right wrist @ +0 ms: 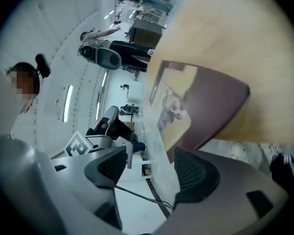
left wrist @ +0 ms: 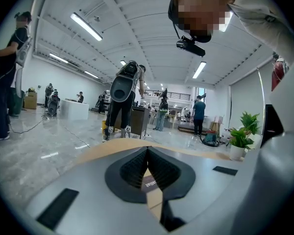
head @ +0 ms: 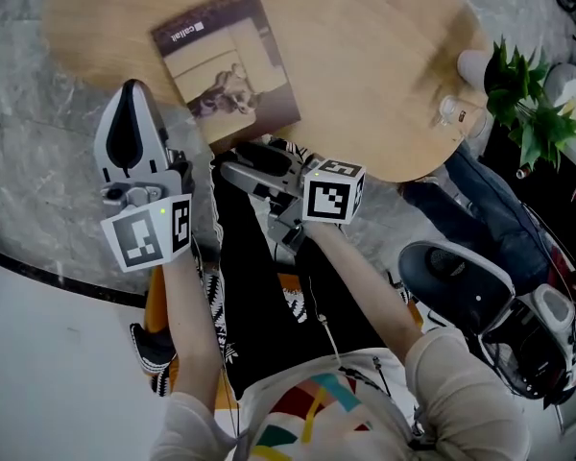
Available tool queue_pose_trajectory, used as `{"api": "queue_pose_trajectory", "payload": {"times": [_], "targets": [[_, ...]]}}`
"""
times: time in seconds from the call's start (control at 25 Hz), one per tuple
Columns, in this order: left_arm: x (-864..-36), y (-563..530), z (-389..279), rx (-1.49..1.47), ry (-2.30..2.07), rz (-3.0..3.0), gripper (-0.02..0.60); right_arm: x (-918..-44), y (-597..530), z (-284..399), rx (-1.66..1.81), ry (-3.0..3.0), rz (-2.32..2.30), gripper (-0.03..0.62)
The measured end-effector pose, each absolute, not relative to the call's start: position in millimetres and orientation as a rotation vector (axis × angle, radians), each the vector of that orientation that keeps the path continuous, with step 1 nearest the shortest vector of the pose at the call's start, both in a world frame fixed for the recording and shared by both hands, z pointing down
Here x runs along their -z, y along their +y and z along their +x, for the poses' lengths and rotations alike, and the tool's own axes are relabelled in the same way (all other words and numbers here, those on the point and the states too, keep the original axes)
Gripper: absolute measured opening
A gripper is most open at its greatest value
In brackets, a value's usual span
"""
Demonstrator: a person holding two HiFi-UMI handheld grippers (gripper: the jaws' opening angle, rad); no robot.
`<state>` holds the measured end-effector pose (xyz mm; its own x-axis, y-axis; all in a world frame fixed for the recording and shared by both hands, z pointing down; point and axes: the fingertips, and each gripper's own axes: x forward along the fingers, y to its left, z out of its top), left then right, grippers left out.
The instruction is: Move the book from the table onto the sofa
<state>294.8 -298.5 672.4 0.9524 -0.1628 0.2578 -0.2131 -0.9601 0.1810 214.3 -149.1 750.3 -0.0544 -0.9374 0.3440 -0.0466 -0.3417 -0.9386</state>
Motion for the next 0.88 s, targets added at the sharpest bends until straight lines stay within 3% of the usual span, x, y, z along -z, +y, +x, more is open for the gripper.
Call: {"api": "queue_pose_trajectory", "payload": {"times": [0.32,0.88], "targets": [[-677,-297,296,-0.363,-0.248,2.907,0.008,-805,-133,199,1.523,0.863,-1.389,0.311],[-692,-283,297,-0.398,-0.209,2.891,0.008,-827,-168,213,1.395,0.792,-1.280,0.308]]}}
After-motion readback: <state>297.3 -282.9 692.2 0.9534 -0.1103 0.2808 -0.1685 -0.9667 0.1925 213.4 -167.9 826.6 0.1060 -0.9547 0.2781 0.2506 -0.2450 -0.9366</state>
